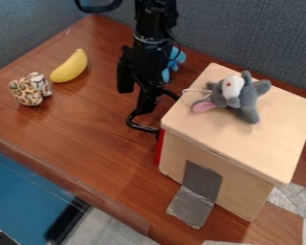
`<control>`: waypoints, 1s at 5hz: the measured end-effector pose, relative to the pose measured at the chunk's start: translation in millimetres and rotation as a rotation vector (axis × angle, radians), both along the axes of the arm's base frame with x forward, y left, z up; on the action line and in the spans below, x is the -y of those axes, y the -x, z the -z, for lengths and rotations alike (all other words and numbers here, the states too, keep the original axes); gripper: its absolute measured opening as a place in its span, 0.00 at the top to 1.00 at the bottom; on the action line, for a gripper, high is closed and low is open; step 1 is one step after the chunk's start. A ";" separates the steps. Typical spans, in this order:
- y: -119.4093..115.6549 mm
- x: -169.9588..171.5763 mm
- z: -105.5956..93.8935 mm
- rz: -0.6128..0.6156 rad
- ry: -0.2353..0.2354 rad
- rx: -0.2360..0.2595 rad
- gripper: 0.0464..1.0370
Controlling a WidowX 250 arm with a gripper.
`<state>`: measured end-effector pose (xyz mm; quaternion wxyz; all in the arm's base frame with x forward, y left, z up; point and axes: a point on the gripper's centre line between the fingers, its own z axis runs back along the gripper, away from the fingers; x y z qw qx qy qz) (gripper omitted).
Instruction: Open the drawer
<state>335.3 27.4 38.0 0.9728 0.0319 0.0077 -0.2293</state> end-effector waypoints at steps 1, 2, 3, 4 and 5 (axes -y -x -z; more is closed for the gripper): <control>6.6 0.6 12.5 -0.037 0.004 -0.062 0.38; 4.3 0.4 17.0 -0.062 0.013 -0.102 0.67; 2.0 -7.3 18.1 -0.114 0.021 -0.115 0.79; -1.1 -17.3 20.0 -0.151 0.020 -0.126 0.80; -2.7 -40.6 16.6 -0.221 0.025 -0.118 0.85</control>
